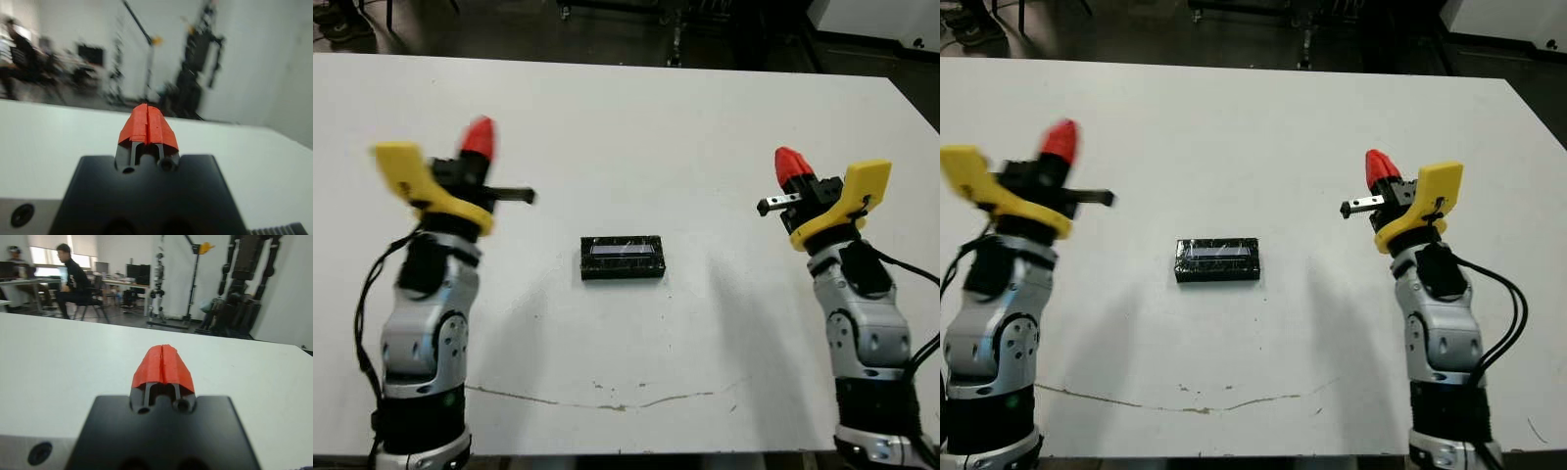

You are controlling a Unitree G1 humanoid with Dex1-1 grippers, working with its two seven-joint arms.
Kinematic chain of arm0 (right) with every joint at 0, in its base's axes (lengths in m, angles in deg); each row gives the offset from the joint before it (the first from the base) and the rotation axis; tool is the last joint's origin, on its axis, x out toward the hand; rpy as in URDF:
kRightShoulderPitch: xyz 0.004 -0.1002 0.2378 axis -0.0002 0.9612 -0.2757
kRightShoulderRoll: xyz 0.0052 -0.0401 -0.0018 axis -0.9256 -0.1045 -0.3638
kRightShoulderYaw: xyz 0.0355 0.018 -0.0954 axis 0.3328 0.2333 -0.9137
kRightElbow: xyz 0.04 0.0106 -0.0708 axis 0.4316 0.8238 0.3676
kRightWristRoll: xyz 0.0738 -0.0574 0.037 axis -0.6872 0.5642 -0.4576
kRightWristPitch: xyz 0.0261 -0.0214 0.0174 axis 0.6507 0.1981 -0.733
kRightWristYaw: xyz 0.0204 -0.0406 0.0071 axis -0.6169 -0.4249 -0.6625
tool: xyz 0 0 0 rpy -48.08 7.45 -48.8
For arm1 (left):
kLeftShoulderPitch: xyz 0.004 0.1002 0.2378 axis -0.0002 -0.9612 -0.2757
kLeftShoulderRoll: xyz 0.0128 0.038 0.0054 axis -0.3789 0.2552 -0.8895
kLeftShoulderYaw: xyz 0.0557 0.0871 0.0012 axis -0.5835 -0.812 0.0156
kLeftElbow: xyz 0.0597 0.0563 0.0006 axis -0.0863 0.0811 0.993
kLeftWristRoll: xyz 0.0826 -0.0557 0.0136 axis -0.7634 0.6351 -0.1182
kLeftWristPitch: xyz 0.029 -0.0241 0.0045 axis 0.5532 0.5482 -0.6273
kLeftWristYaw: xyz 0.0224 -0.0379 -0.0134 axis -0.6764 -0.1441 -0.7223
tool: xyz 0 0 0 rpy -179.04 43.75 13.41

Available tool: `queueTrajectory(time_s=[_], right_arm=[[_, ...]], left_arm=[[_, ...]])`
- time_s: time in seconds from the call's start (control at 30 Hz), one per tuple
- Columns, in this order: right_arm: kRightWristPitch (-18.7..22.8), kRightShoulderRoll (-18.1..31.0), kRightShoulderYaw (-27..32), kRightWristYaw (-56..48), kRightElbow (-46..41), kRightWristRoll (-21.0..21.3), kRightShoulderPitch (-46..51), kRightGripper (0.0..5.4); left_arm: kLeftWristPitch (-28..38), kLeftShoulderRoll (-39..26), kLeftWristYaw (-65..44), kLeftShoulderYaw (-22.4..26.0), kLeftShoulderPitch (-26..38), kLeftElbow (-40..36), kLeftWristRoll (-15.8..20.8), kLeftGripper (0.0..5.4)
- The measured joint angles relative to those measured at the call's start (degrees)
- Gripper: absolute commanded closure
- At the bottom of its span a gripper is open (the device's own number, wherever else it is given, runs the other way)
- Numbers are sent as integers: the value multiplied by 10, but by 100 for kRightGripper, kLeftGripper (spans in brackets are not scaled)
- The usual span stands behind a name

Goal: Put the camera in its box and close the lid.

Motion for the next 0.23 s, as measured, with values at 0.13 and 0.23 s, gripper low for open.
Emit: queueTrajectory(time_s=[0.13,0.23], right_arm=[[0,-5,-14,28,-2,35,-1,540],[5,-10,-19,36,-1,43,-2,540]], left_arm=[[85,-3,18,5,-3,58,-40,539],[130,-8,23,5,0,99,-58,539]])
